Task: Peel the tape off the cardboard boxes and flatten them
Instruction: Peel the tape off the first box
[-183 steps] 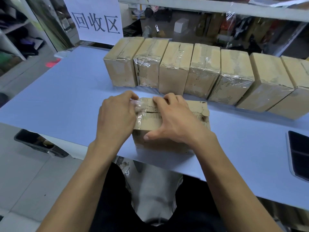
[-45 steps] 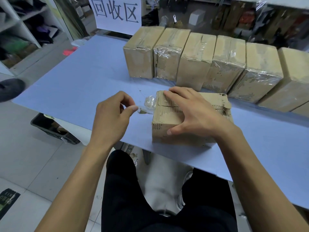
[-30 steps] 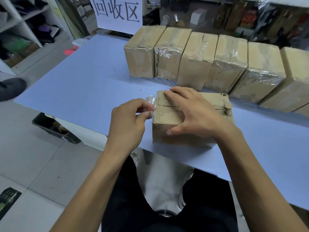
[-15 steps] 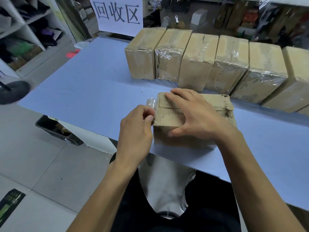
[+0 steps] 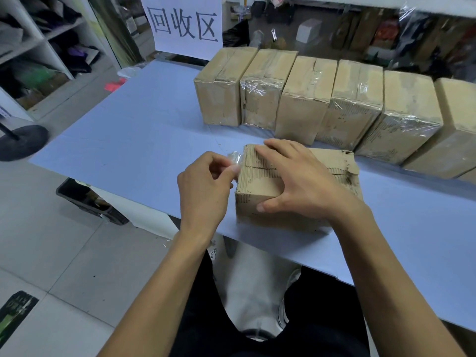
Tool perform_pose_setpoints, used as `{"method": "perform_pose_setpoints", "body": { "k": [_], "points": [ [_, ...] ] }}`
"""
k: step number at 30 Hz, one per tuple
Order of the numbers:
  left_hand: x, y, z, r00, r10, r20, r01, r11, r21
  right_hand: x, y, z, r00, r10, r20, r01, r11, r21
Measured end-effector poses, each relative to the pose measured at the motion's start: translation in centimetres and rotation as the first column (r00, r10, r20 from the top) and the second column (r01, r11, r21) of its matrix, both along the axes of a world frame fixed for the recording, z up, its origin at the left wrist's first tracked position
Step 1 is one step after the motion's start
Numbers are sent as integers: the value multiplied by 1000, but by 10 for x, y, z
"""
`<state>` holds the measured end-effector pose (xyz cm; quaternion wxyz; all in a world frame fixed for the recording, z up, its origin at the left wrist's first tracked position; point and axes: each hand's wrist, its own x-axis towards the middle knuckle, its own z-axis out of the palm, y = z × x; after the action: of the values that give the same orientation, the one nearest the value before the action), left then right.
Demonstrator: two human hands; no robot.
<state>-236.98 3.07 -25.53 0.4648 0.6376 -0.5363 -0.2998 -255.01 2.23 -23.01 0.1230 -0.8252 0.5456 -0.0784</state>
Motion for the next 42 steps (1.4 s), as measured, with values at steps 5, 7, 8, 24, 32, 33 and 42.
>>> {"method": "perform_pose_setpoints", "body": {
  "k": [5,7,8,24,32,33,42],
  "points": [
    [1,3,-1,1000,18,15,-17,999,-48,0,0,1,1000,-7,-14,7,1000,4],
    [0,11,-2,1000,2,31,0,997,-76,0,0,0,1000,-6,-15,6,1000,-1],
    [-1,18,-1,999,-17,45,20,997,-79,0,0,0,1000,-3,-15,3,1000,-4],
    [25,-22,-6,891,-455,-13,452,881,141,0,1,3,1000,18,-16,-18,1000,14],
    [11,-57,-4,885,-465,17,463,885,49,-4,0,-4,999,41,-16,-41,999,16],
    [11,-59,-4,891,-454,6,454,891,30,-5,1,-5,999,48,-10,-47,999,20],
    [29,-40,-1,848,-528,-48,528,849,-9,-46,-2,-10,973,216,-85,-223,971,-83]
  ]
}}
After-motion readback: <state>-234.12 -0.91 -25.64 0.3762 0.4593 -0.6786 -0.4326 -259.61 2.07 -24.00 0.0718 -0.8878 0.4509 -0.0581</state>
